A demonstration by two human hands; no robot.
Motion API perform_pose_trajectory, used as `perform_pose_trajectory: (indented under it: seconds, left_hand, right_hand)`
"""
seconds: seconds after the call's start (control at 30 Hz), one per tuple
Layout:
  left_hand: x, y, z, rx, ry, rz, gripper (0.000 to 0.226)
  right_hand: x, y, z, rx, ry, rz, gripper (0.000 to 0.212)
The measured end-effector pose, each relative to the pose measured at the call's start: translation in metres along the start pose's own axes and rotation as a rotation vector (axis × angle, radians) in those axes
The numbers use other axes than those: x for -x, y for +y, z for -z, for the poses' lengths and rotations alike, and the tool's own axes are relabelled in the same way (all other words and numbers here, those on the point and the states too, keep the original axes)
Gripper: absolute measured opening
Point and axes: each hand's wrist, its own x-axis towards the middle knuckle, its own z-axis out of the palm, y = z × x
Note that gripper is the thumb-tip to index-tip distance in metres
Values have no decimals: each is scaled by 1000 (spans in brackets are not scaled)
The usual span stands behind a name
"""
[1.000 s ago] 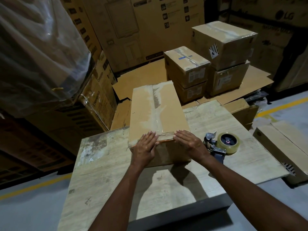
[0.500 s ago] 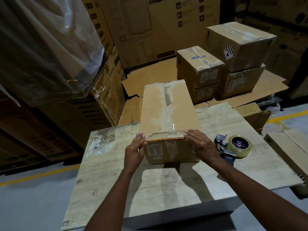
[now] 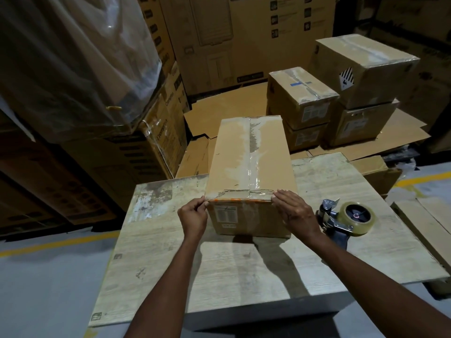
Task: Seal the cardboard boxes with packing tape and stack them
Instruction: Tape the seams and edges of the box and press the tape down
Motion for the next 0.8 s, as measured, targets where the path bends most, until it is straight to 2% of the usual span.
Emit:
perform_pose_trajectory:
  seconds: [0.2,0.33,0.43,0.5,0.63,0.8]
  left_hand:
    - [19,18,-19,90,209,98,20]
    - [35,29,-35,68,321,138,23]
    - [47,39,-48,-39,360,139,23]
    - [49,43,-53,-139,337,146,26]
    - [53,53,-58,-391,176,168,42]
    - [63,59,-56,-458,83,104,43]
  right_hand:
    - [2,1,-1,-3,16,-2,27]
    - [4,2,-4,-13,21,-27,45]
    - [5,5,-6,-25,5,-32,50]
    - [5,6,-6,-42,-8,-23,54]
    - [3,8,-3,-74,-47,-33,56]
    - [1,1,2,-72,-48,-37,50]
